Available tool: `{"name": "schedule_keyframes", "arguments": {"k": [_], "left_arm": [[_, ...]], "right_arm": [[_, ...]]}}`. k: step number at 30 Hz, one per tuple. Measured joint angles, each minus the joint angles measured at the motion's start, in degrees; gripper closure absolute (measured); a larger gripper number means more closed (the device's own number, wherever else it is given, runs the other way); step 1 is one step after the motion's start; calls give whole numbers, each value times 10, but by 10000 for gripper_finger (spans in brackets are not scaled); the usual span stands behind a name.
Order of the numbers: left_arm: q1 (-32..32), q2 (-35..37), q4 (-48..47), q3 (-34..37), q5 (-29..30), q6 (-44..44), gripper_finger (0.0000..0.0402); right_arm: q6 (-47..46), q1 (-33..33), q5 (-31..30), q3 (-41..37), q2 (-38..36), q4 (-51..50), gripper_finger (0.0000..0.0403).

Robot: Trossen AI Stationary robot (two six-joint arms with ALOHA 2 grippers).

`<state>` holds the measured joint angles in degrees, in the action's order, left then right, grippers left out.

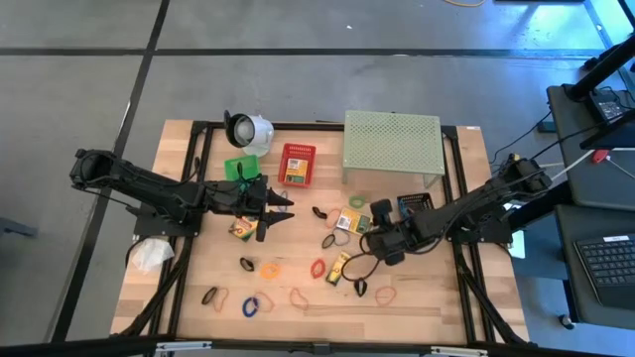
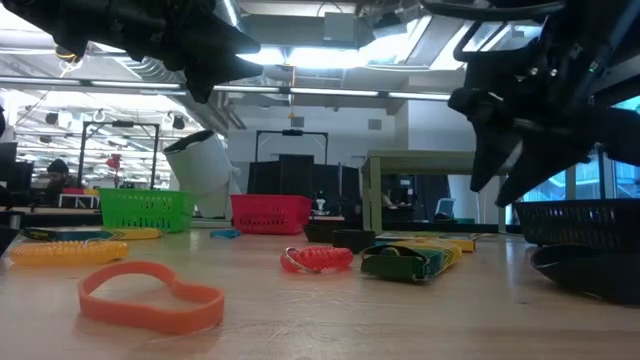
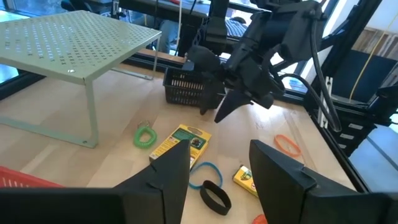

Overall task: Pick & Place Office Desk Supplies
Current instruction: Put the crayons box into the red basket

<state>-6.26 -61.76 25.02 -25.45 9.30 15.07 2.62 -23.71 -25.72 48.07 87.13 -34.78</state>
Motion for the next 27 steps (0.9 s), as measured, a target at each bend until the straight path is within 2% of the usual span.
{"name": "schedule_keyframes", "arguments": {"k": [9,27], "left_arm": [[0,0,0,0,0,0,241],[0,0,-7,0,0,1,242]], "right_arm": [[35,-1,-4,0,3,11,229],[10,-8,-24,0,96,28,229]]}}
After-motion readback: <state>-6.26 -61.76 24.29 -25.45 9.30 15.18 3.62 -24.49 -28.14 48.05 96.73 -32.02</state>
